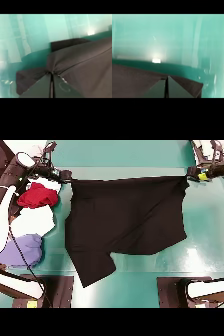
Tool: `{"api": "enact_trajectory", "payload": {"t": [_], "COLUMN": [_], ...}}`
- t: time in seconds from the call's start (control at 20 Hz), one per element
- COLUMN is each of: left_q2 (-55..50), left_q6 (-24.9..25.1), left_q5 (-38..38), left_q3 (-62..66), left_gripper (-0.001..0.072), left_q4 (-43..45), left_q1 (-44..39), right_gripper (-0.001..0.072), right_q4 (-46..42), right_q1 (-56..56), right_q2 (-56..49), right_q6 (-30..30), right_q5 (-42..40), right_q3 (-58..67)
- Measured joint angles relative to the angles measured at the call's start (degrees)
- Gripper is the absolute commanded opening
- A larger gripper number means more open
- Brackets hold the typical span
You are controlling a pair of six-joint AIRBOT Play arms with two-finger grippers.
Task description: Fold the shirts.
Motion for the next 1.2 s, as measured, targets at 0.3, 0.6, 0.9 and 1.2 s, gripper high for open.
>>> {"api": "enact_trajectory", "payload": {"t": [0.3,0.6,0.9,1.2], "left_q2": [15.69,35.36,48.19,51.10], "left_q6": [0.39,1.20,1.03,-2.19], "left_q5": [-1.20,-1.42,-1.49,-0.70], "left_q3": [3.98,12.04,17.18,23.21], "left_gripper": [0.0023,0.0023,0.0022,0.0022], "left_q4": [-0.09,-0.20,-0.26,-0.85], "left_q1": [0.00,0.02,0.02,0.02], "right_gripper": [0.0014,0.0014,0.0013,0.0013], "right_q4": [0.37,0.46,-2.38,-9.01], "right_q1": [0.00,-0.02,-0.02,-0.02], "right_q2": [12.61,27.56,40.48,46.77], "right_q6": [-0.31,-0.35,-0.35,0.26], "right_q5": [1.73,3.23,5.70,8.26], "right_q3": [6.60,14.29,16.06,16.37]}}
